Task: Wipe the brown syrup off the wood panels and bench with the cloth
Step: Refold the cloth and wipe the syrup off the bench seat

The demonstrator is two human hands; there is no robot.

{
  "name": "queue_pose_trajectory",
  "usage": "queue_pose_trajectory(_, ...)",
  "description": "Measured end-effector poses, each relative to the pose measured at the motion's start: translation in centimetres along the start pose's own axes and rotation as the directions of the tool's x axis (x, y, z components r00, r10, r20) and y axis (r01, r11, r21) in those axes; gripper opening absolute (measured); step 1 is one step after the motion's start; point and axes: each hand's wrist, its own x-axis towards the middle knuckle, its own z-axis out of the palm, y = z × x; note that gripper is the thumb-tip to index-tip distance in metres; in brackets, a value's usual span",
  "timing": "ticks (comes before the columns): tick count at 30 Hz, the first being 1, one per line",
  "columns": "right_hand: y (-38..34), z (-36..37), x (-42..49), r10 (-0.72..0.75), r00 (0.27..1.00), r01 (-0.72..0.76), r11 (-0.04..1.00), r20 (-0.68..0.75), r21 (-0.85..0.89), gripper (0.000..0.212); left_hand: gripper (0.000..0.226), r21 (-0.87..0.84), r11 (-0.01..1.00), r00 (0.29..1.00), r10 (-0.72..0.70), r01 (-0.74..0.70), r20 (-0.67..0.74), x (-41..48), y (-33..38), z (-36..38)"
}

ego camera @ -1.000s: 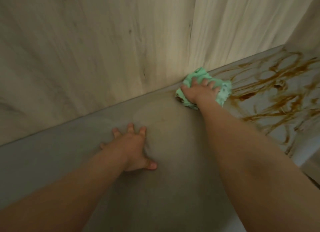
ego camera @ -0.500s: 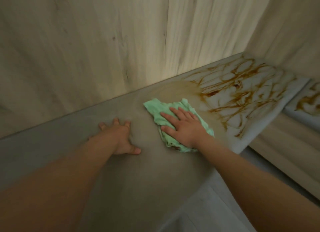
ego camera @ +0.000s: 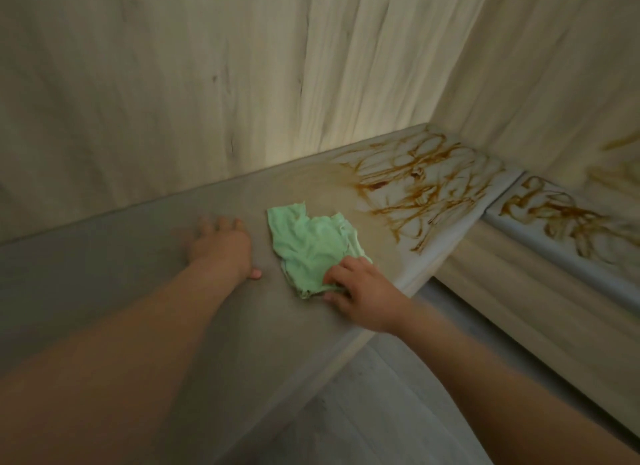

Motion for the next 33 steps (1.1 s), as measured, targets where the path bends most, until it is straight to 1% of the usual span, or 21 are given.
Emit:
queue_pose_trajectory(2,-0.5,-0.9,0.2,0.058,0.997,-0.046,0.979,-0.056,0.198,0.012,0.104,-0.017,0.994,0.993,0.108,-0.109,-0.050,-1.2,0.9,0.1)
queue_pose_trajectory(4,-1.5,-2.8,0.3,0.141,0.988,-0.111,0.926,-0.059,0.360,0.020,0.097,-0.082,0.959,0.961,0.266,-0.272,-0.076,-1.8,1.6,0.3)
queue_pose_trajectory(6,-2.1,-4.7,0.3,0.235,0.970,-0.169,0.826,-0.055,0.537,0.023,0.103,-0.223,0.882,0.909,0.410,-0.416,-0.075,-2.2,2.3,0.2)
queue_pose_trajectory(7,-2.2,-5.5,0.3,0.276,0.960,-0.182,0.713,-0.033,0.677,0.026,0.101,-0.321,0.827,0.884,0.461,-0.462,-0.083,-2.6,2.8,-0.1)
queue_pose_trajectory(8,-2.3,-6.2,0.4,0.301,0.953,-0.178,0.529,0.013,0.830,0.030,0.089,-0.437,0.747,0.855,0.507,-0.501,-0.114,-3.0,3.2,-0.4)
queue_pose_trajectory(9,-2.4,-7.0,0.4,0.307,0.949,-0.169,0.297,0.074,0.940,0.034,0.067,-0.544,0.663,0.839,0.520,-0.514,-0.158,-3.5,3.6,-0.8)
queue_pose_trajectory(10,-2.6,-7.7,0.2,0.301,0.946,-0.160,0.111,0.121,0.981,0.037,0.042,-0.630,0.598,0.846,0.497,-0.495,-0.193,-4.2,3.9,-1.3)
queue_pose_trajectory(11,-2.6,-8.5,0.2,0.290,0.945,-0.160,0.007,0.151,0.987,0.041,0.023,-0.694,0.567,0.874,0.446,-0.444,-0.195,-4.9,4.3,-1.8)
queue_pose_trajectory(12,-2.4,-9.2,0.0,0.272,0.948,-0.164,-0.026,0.165,0.986,0.046,0.012,-0.742,0.540,0.897,0.401,-0.397,-0.188,-5.4,4.6,-2.3)
queue_pose_trajectory(14,-1.7,-10.3,-0.1,0.230,0.962,-0.161,0.035,0.149,0.986,0.050,0.015,-0.818,0.469,0.925,0.329,-0.334,-0.189,-5.6,4.8,-3.0)
queue_pose_trajectory(16,-0.6,-10.6,-0.2,0.303,0.948,-0.176,0.235,0.100,0.956,0.043,0.019,-0.846,0.426,0.926,0.330,-0.320,-0.184,-6.1,4.9,-3.8)
queue_pose_trajectory(18,0.7,-10.1,-0.2,0.420,0.907,-0.250,0.548,-0.005,0.799,0.040,0.021,-0.761,0.542,0.905,0.404,-0.355,-0.134,-6.3,4.5,-4.5)
queue_pose_trajectory(19,1.2,-9.8,-0.2,0.429,0.901,-0.278,0.690,-0.069,0.668,0.033,0.021,-0.702,0.613,0.896,0.437,-0.362,-0.081,-6.3,4.2,-4.7)
queue_pose_trajectory(20,1.4,-9.4,-0.4,0.415,0.901,-0.290,0.793,-0.127,0.536,0.028,0.017,-0.661,0.663,0.890,0.455,-0.351,-0.015,-6.3,3.8,-5.0)
queue_pose_trajectory(21,1.8,-9.0,-0.6,0.393,0.902,-0.282,0.850,-0.179,0.446,0.027,0.013,-0.631,0.702,0.888,0.458,-0.329,0.047,-6.1,3.5,-5.1)
queue_pose_trajectory(24,2.5,-8.2,-1.5,0.398,0.882,-0.253,0.852,-0.254,0.457,0.026,0.026,-0.590,0.760,0.904,0.413,-0.273,0.113,-5.9,3.0,-5.4)
queue_pose_trajectory(26,3.1,-8.5,-1.9,0.397,0.877,-0.245,0.853,-0.269,0.460,0.025,0.036,-0.672,0.710,0.920,0.377,-0.211,0.110,-6.0,3.6,-5.8)
queue_pose_trajectory(28,4.8,-10.3,-1.4,0.402,0.863,-0.256,0.870,-0.305,0.422,0.027,0.031,-0.744,0.647,0.916,0.381,-0.165,0.128,-5.6,5.6,-6.7)
queue_pose_trajectory(31,9.2,-13.5,0.9,0.491,0.802,-0.346,0.846,-0.339,0.406,0.038,0.012,-0.746,0.636,0.942,0.335,-0.197,0.036,-3.2,10.0,-7.6)
queue_pose_trajectory(32,11.0,-14.2,1.7,0.538,0.778,-0.412,0.827,-0.324,0.382,0.044,0.021,-0.722,0.660,0.951,0.308,-0.208,0.007,-2.0,11.6,-7.5)
queue_pose_trajectory(33,12.4,-14.3,2.4,0.589,0.755,-0.507,0.804,-0.289,0.312,0.054,0.039,-0.696,0.686,0.954,0.300,-0.211,0.006,-0.9,12.8,-7.0)
